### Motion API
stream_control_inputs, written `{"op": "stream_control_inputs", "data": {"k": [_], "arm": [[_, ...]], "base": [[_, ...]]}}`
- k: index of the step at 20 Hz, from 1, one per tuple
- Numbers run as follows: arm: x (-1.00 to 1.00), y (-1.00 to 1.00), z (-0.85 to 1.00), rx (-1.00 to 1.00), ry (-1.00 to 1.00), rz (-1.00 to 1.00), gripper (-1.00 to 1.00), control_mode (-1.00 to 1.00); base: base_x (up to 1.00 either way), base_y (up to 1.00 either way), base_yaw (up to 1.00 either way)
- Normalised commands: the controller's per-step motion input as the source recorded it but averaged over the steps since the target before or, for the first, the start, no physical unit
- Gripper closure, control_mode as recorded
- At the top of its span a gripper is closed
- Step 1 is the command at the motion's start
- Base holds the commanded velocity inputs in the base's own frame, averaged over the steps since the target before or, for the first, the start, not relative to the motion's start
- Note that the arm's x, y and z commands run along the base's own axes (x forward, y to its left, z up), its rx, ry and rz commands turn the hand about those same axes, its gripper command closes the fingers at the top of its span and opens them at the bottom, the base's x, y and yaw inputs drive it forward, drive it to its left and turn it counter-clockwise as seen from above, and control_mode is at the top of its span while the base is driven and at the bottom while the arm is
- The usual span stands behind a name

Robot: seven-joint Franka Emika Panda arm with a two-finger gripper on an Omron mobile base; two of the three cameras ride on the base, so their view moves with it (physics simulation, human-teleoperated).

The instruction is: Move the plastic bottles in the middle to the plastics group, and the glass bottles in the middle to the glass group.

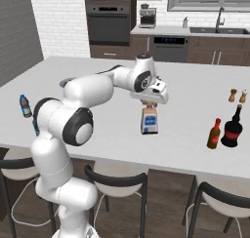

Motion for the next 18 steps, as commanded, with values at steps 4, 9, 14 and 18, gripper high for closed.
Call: {"op": "stream_control_inputs", "data": {"k": [4, 9, 14, 18], "arm": [[-0.44, -0.74, 0.24, 0.00, 0.00, -0.17, 1.00, -1.00], [-0.51, -0.74, 0.11, 0.00, 0.00, -0.15, 1.00, -1.00], [-0.52, -0.79, 0.00, 0.01, -0.01, -0.12, 1.00, -1.00], [-0.43, -0.82, -0.03, 0.02, -0.10, -0.07, 1.00, -1.00]], "base": [[0.00, 0.00, 0.00], [0.00, 0.00, 0.00], [0.00, 0.00, 0.00], [0.00, 0.00, 0.00]]}}
